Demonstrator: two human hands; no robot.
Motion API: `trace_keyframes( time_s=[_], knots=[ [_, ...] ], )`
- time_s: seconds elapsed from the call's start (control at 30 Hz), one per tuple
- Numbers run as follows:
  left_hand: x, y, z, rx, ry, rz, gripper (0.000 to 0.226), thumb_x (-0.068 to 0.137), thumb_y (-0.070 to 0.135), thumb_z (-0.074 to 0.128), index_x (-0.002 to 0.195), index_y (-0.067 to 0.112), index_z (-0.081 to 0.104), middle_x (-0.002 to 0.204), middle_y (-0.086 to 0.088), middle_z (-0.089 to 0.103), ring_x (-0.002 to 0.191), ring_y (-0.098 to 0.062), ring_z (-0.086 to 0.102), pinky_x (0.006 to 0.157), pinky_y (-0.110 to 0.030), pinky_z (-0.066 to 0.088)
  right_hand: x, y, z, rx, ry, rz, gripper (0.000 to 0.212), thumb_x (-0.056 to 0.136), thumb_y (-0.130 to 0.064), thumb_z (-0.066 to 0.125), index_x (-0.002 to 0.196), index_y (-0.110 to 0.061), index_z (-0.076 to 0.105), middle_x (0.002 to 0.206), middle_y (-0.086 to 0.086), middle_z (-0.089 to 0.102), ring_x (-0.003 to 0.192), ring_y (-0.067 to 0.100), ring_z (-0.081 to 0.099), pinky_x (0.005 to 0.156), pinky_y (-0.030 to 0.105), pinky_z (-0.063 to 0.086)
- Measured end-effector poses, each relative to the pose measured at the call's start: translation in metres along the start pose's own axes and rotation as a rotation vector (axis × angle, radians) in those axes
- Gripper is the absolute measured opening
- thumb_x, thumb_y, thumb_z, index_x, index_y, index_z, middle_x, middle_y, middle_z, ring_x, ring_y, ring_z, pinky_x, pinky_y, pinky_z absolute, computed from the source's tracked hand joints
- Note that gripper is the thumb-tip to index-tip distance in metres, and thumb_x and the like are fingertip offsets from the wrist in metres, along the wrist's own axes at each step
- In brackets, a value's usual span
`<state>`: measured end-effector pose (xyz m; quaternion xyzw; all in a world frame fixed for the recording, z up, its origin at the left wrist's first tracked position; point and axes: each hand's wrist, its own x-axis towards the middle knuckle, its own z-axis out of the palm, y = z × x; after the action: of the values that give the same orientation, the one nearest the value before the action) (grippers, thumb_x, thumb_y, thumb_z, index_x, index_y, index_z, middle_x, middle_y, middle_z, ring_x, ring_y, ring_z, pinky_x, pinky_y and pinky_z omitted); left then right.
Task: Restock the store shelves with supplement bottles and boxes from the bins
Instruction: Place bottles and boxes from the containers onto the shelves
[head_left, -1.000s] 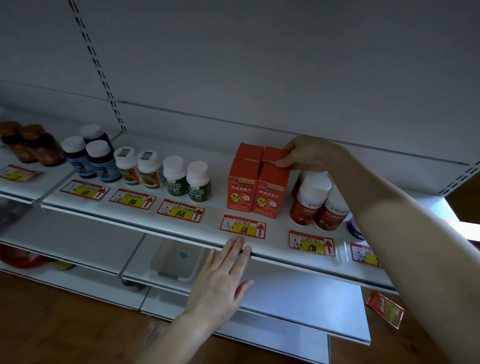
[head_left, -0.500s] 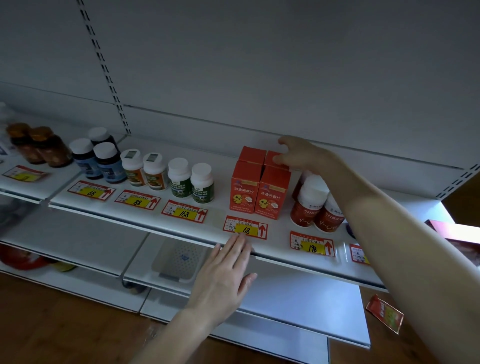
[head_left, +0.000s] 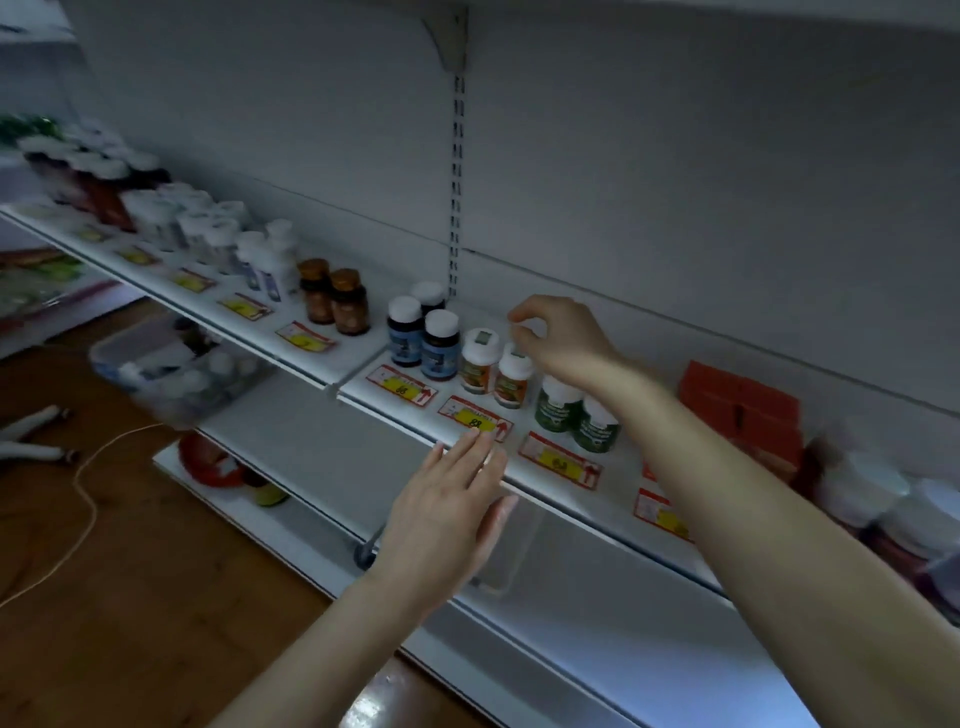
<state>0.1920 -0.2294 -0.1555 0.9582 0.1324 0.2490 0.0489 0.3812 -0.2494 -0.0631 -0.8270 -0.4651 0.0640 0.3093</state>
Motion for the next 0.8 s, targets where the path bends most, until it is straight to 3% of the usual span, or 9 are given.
trace_keyframes(
  time_s=[0.17,0.23,0.33,0.43,0.67,0.8],
  knots=[
    [-0.041,-0.108,-0.040,0.060,0.090,-0.138,0.044,0.087,0.036,0.042,0.110,0.009,0.068,0.117,-0.010,0.065,0.113,-0.024,0.060,0.097,-0.044,0.039,0.046,-0.112,0.076,-0.012,-0.038,-0.191,0.033,0.092,-0.015,0.051,0.124,-0.009,0.056,0.129,0.007,0.057,0.119,0.019,0.051,0.091,0.019,0.035],
    [-0.063,-0.156,-0.057,0.094,0.088,-0.205,0.045,0.087,0.037,0.041,0.108,0.009,0.068,0.115,-0.009,0.066,0.112,-0.023,0.061,0.095,-0.044,0.043,0.064,-0.159,0.110,-0.021,-0.055,-0.245,0.031,0.090,-0.014,0.053,0.121,-0.007,0.058,0.124,0.010,0.060,0.117,0.023,0.053,0.093,0.024,0.037],
    [-0.097,-0.225,-0.084,0.162,0.060,-0.299,0.047,0.088,0.039,0.038,0.109,0.010,0.069,0.115,-0.008,0.066,0.112,-0.022,0.060,0.096,-0.041,0.041,0.088,-0.223,0.166,0.005,-0.077,-0.313,0.029,0.089,-0.012,0.055,0.116,-0.005,0.061,0.120,0.013,0.062,0.114,0.025,0.055,0.086,0.018,0.035],
    [-0.129,-0.283,-0.110,0.215,0.025,-0.399,0.048,0.088,0.042,0.036,0.110,0.015,0.069,0.115,-0.004,0.067,0.111,-0.018,0.061,0.096,-0.035,0.038,0.106,-0.277,0.217,0.005,-0.135,-0.393,0.031,0.089,-0.011,0.054,0.119,-0.006,0.059,0.124,0.010,0.060,0.119,0.023,0.051,0.092,0.020,0.033],
    [-0.171,-0.398,-0.134,0.222,-0.012,-0.591,0.048,0.086,0.041,0.035,0.108,0.016,0.069,0.109,-0.004,0.069,0.105,-0.020,0.064,0.091,-0.034,0.044,0.157,-0.352,0.324,-0.016,-0.287,-0.464,0.029,0.090,-0.013,0.054,0.117,-0.005,0.058,0.118,0.012,0.061,0.110,0.024,0.055,0.085,0.024,0.038],
    [-0.173,-0.471,-0.131,0.242,-0.038,-0.653,0.046,0.086,0.042,0.038,0.104,0.016,0.071,0.106,-0.004,0.070,0.102,-0.019,0.066,0.087,-0.035,0.048,0.203,-0.372,0.391,-0.004,-0.363,-0.437,0.035,0.090,-0.017,0.055,0.124,-0.009,0.056,0.124,0.008,0.060,0.112,0.022,0.056,0.091,0.027,0.041]
  ],
)
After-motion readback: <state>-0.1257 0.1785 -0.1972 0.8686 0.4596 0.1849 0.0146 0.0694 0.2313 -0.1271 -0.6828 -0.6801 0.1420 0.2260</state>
